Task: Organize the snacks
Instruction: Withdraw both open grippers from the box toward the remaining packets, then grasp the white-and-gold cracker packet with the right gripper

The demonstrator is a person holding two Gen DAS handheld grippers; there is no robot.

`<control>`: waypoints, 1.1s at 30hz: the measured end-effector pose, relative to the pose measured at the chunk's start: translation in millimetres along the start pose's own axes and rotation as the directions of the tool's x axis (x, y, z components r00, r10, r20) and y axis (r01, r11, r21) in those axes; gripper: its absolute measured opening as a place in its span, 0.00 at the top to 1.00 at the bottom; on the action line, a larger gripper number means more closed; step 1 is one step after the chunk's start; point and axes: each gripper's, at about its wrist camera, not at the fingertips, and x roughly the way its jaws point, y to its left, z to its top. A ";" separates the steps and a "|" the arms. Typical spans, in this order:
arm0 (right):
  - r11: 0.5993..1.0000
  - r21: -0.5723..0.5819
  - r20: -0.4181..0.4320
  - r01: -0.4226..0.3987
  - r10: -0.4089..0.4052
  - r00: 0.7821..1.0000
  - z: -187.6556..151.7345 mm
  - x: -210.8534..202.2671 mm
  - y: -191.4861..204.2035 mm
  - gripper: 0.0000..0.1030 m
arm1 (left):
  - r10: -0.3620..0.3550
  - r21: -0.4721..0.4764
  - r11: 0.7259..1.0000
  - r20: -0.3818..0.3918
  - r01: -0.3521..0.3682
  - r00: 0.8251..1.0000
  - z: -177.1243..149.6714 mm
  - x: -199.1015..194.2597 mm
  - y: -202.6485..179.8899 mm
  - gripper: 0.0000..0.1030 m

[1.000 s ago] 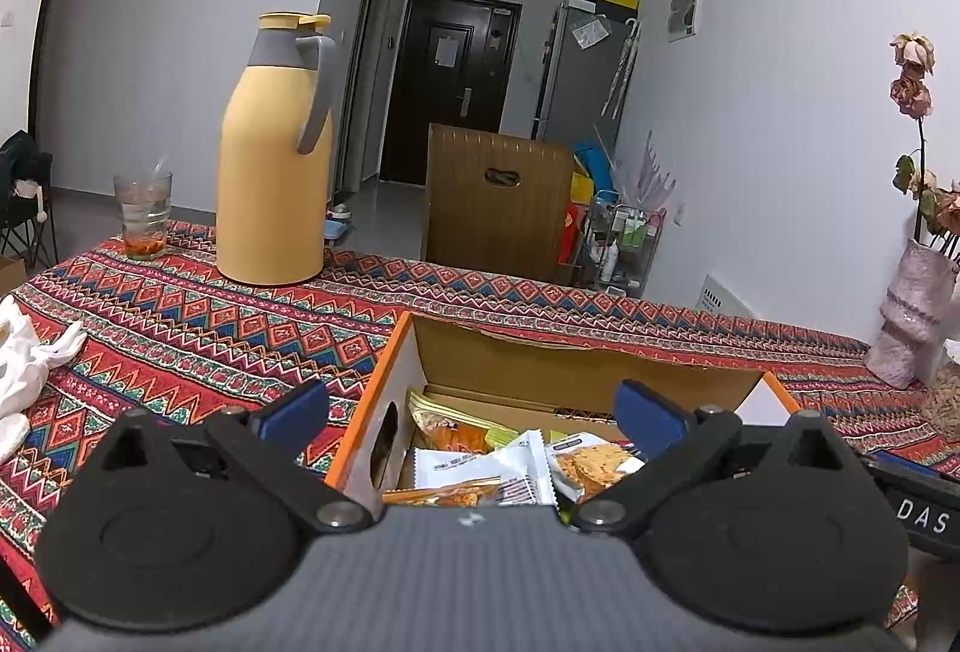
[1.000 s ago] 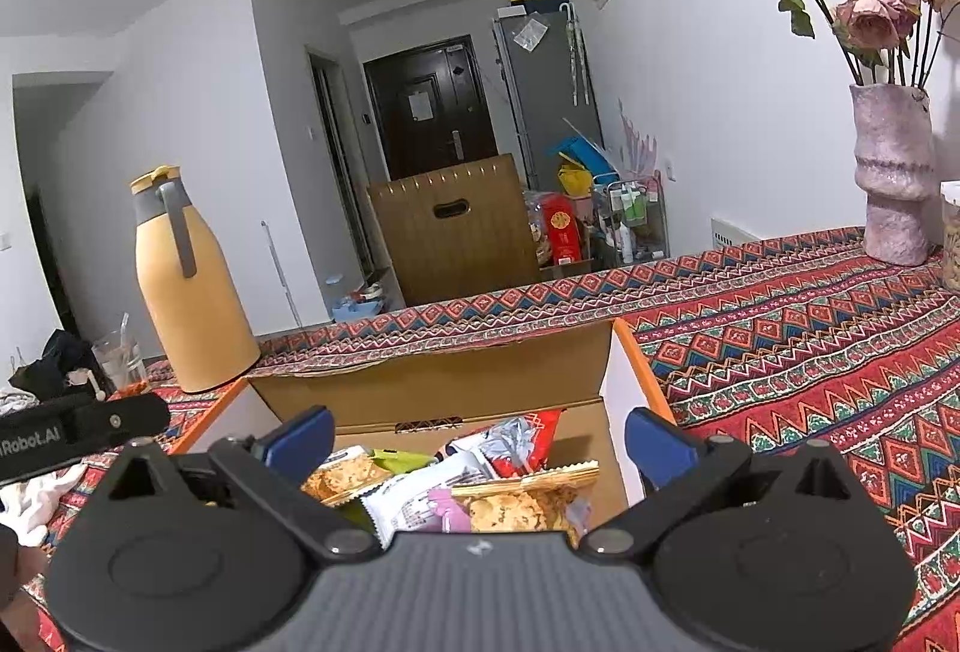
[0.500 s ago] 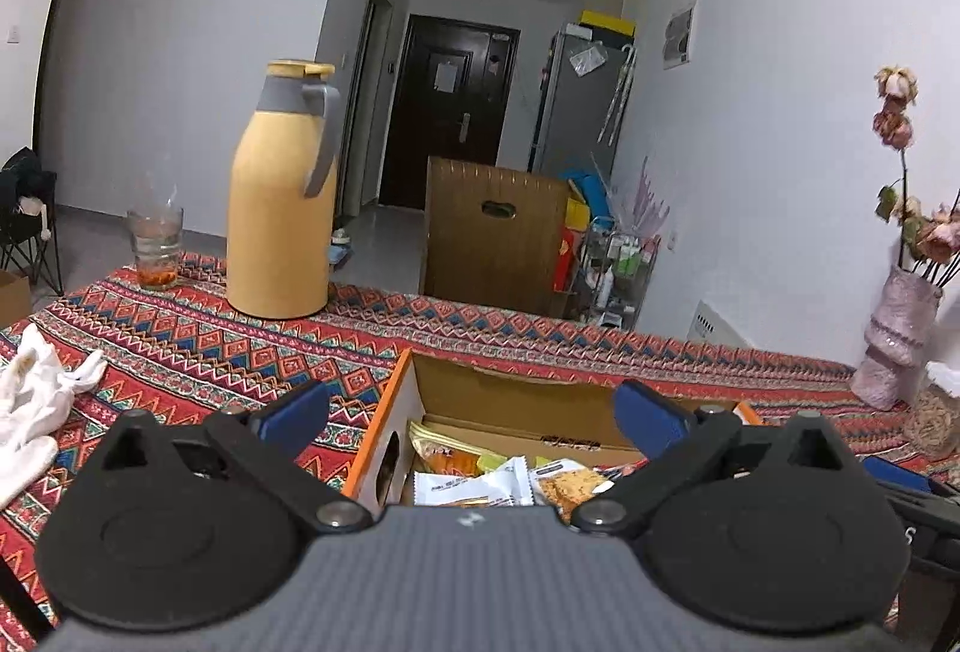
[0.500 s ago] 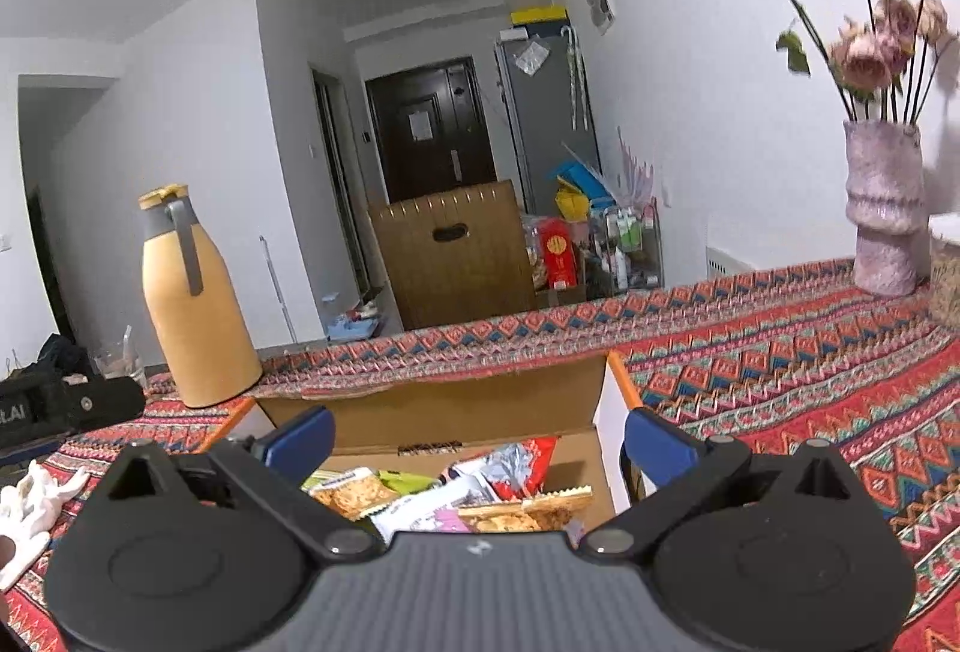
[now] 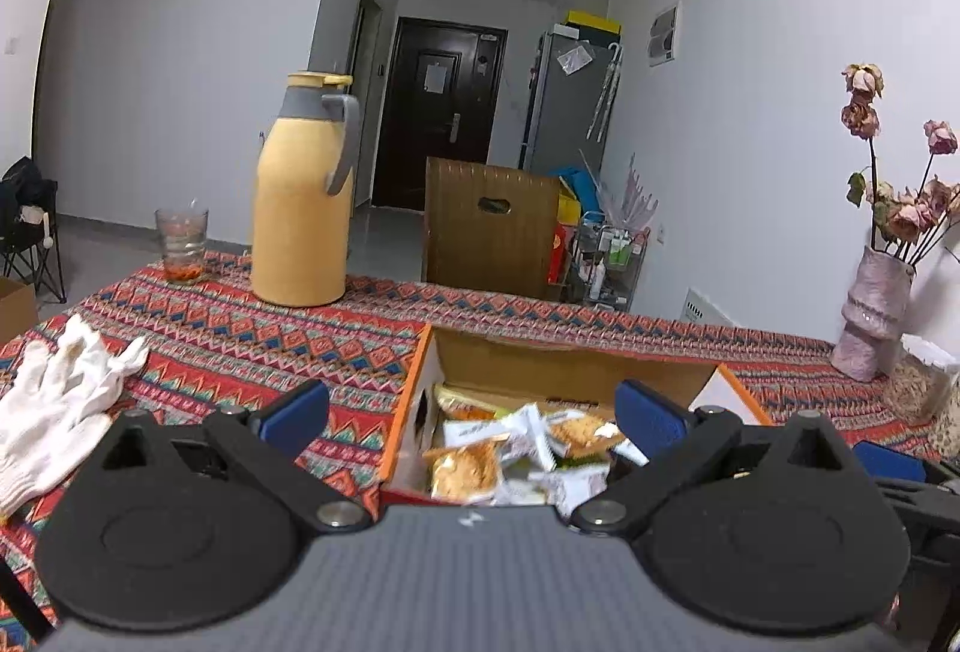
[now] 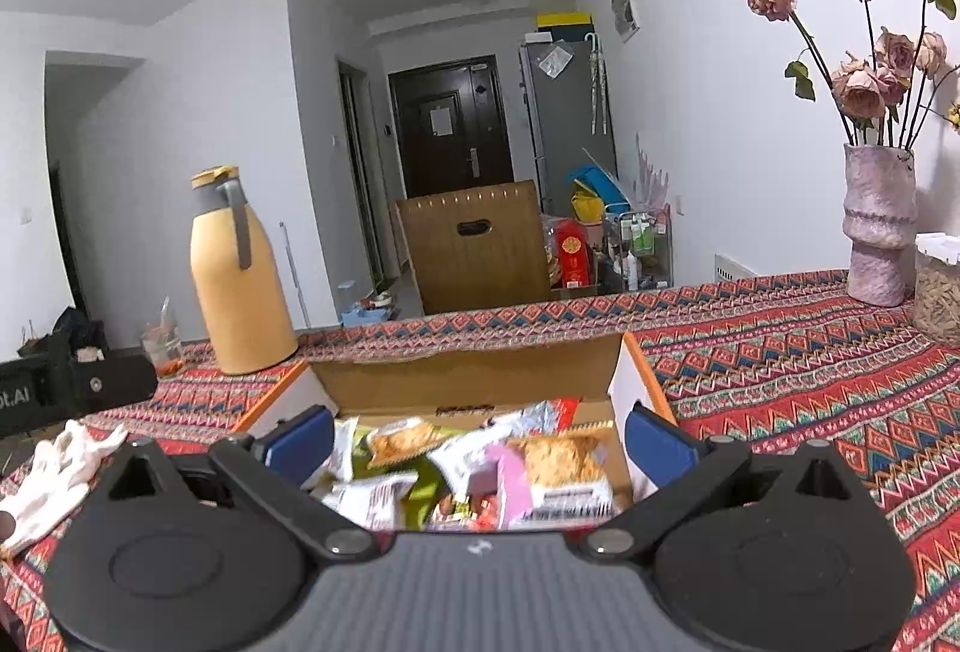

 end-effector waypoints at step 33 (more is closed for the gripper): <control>0.993 -0.112 -0.225 0.025 -0.049 0.973 -65.6 0.6 48.3 0.00 | 0.015 -0.010 1.000 -0.174 -0.017 0.985 -79.1 -8.2 91.7 0.00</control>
